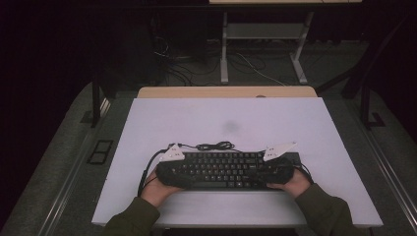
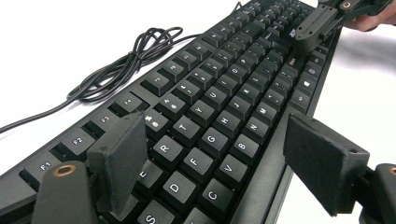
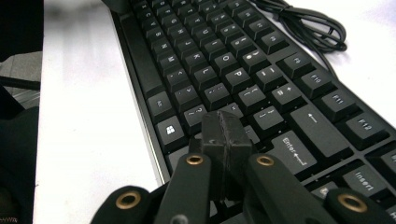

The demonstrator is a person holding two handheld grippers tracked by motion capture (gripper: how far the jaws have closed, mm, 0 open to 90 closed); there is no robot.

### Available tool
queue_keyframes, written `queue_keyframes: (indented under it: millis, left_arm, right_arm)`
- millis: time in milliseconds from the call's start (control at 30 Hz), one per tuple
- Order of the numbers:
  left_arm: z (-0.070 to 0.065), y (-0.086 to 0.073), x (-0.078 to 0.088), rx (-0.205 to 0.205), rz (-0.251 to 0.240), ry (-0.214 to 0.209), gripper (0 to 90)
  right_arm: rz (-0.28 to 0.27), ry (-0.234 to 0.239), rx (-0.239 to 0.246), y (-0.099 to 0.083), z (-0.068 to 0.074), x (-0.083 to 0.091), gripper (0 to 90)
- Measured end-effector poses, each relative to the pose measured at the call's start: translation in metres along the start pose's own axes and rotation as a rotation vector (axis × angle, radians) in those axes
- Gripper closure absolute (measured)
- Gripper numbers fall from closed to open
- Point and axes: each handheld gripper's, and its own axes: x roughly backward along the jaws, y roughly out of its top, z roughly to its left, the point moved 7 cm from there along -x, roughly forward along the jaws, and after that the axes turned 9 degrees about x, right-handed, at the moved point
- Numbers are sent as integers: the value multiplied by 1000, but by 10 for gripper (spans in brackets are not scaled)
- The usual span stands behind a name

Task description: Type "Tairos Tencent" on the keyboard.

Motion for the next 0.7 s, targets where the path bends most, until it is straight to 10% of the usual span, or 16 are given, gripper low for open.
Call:
queue_keyframes:
  millis: [700]
  left_arm:
    - [0,15,-8,-5,-24,-3,300]
  right_arm:
    - [38,-11,10,-6,1,-5,891]
